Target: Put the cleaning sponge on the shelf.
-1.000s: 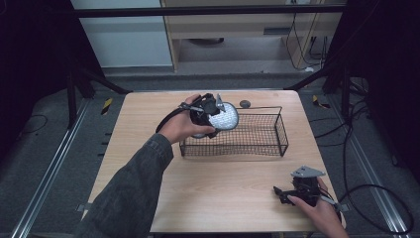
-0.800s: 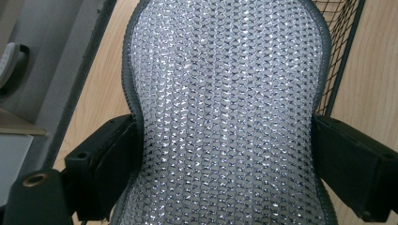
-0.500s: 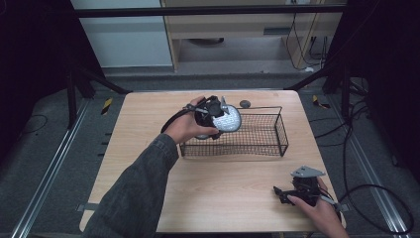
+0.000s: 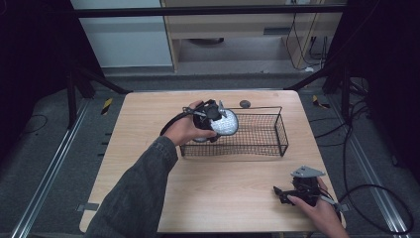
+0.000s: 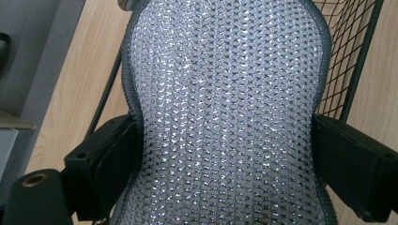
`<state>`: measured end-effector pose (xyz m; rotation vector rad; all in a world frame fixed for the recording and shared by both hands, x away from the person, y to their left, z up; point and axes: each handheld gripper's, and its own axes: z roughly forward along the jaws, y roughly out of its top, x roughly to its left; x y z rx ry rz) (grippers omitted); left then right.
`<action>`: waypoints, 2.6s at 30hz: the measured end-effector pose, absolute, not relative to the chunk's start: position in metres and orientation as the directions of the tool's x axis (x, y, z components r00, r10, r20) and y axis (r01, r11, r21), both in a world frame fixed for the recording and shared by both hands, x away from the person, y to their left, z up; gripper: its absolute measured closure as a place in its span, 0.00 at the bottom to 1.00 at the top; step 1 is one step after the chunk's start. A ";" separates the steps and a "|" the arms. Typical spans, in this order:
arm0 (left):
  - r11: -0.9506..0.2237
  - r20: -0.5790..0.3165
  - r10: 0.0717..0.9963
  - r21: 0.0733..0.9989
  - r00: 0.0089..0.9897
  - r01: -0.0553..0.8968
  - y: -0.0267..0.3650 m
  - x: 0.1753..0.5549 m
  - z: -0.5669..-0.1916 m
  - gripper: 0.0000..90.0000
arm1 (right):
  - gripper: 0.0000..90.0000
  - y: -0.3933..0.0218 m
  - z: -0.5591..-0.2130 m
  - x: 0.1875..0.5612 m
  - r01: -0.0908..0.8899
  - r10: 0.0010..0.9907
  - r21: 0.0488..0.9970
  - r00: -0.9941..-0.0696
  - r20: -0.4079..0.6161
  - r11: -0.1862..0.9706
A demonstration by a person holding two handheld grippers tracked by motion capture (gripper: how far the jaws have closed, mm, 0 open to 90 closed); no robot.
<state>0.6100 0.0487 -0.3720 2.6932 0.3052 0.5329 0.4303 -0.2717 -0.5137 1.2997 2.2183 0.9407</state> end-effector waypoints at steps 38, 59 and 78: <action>-0.880 0.255 0.315 0.439 0.914 0.181 0.058 0.618 -0.385 0.09 | 0.00 -0.272 -0.514 0.430 0.603 0.873 0.722 -0.487 -0.005 0.340; -0.872 0.277 0.311 0.464 0.909 0.157 0.056 0.609 -0.376 0.12 | 0.00 -0.272 -0.514 0.430 0.603 0.873 0.721 -0.487 -0.006 0.341; -0.867 0.294 0.296 0.483 0.909 0.126 0.055 0.595 -0.364 0.13 | 0.00 -0.272 -0.514 0.430 0.603 0.873 0.721 -0.488 -0.004 0.340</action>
